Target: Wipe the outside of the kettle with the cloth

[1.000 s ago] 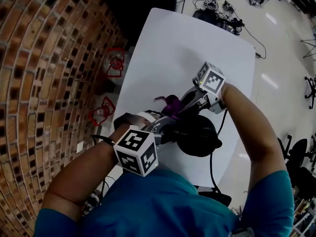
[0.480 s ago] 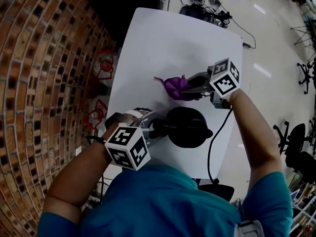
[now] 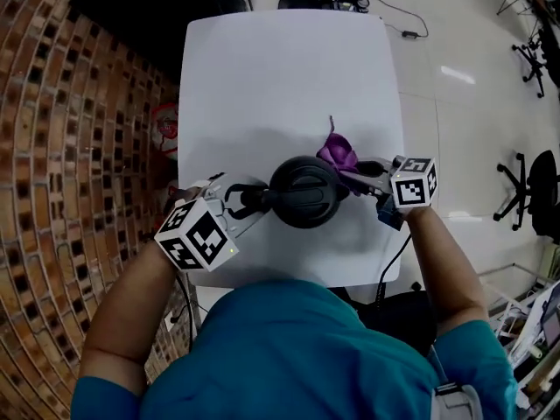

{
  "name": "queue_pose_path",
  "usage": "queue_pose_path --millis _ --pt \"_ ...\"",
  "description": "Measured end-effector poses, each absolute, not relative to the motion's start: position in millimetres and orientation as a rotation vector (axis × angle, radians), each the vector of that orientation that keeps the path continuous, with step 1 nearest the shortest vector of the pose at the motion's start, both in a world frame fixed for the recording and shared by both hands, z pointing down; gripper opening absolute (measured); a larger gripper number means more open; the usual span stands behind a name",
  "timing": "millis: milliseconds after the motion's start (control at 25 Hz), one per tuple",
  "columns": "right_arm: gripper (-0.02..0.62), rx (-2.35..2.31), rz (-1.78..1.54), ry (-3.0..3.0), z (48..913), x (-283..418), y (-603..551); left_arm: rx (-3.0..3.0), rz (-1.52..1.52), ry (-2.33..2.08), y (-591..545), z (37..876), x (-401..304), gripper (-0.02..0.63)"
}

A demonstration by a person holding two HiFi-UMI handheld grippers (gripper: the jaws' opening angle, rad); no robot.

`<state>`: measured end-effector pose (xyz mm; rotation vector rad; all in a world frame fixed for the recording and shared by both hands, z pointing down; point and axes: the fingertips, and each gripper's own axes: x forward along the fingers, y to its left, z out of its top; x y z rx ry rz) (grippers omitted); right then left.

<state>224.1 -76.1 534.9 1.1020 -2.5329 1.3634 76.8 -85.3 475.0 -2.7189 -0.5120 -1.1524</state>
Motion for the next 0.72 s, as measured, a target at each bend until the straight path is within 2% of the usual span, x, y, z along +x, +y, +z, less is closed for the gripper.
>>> queue_pose_path --millis 120,320,520,720 --pt "0.092 1.353 1.376 -2.549 504 215 -37 -2.713 -1.187 -0.523 -84 476 73 0.101" --pt "0.092 1.637 1.562 -2.605 476 159 10 -2.740 -1.284 -0.468 -74 480 66 0.100" --pt "0.092 1.845 1.449 -2.547 482 112 6 -2.695 -1.401 -0.528 -67 477 67 0.098" --pt "0.092 2.003 1.488 -2.466 512 77 -12 -2.593 -1.435 -0.574 -64 479 66 0.098"
